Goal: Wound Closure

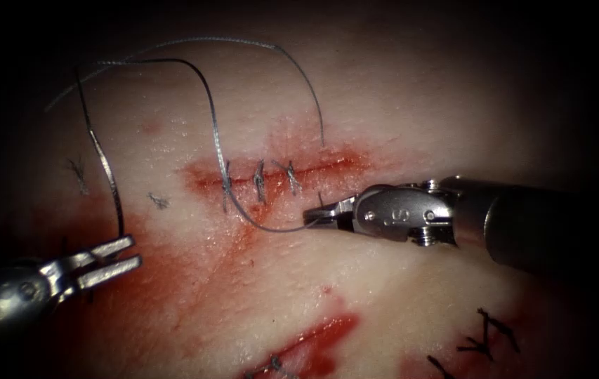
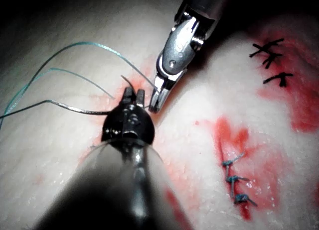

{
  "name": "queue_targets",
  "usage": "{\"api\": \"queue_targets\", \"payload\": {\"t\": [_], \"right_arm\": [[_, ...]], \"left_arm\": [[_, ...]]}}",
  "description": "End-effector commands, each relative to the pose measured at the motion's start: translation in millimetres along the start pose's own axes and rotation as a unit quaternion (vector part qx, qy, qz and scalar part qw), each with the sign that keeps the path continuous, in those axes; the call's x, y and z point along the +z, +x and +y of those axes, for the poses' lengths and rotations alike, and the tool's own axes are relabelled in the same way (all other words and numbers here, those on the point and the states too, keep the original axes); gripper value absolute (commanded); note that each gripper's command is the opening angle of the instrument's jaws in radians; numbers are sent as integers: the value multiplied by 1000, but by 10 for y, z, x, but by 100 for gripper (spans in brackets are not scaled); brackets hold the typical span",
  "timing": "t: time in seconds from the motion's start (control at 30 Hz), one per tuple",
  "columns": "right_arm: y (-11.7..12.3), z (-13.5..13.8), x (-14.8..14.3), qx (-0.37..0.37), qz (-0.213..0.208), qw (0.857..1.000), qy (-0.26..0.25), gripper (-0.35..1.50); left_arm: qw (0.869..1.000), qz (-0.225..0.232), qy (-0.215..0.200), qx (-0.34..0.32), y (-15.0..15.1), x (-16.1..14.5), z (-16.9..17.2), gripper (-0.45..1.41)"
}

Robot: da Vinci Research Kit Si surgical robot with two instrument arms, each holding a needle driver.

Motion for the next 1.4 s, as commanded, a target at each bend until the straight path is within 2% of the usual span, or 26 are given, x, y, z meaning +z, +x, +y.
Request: {"api": "queue_targets", "payload": {"t": [0.03, 0.5, 0.77, 1.0, 1.1, 1.17, 1.2, 1.23, 1.27, 1.33, 1.37, 1.4], "right_arm": [[13, -5, 5, 0, 4, 1000, 2, -35], [84, -58, -19, -9, 15, 999, 41, -35], [123, -86, -18, -18, 16, 997, 71, -35], [160, -110, -15, -17, 41, 993, 108, -35], [170, -110, -11, -16, 42, 993, 111, -35], [173, -102, -11, -12, 35, 995, 98, 39], [172, -95, -12, -8, 30, 996, 81, 89], [171, -90, -13, -4, 29, 997, 66, 113], [169, -84, -15, 3, 29, 998, 55, 121], [163, -71, -22, 0, 34, 999, 40, 125], [154, -58, -29, 2, 35, 999, 30, 125], [150, -52, -33, 2, 34, 999, 24, 126]], "left_arm": [[1000, 2, 1, 0, 1, 8, -4, -45], [1000, 5, 7, 1, -2, 4, -11, -45], [1000, 2, 12, 4, -2, 8, -9, -45], [1000, 1, 14, 4, -10, 16, -13, -45], [1000, 1, 14, 5, -15, 20, -17, -45], [1000, -5, 20, 5, -20, 23, -22, -45], [1000, -9, 24, 6, -23, 24, -24, -45], [999, -15, 29, 9, -26, 25, -27, -45], [999, -24, 37, 15, -30, 25, -32, -45], [997, -41, 55, 27, -39, 26, -40, -45], [992, -71, 88, 55, -52, 26, -54, -45], [990, -79, 98, 62, -55, 26, -57, -45]]}}
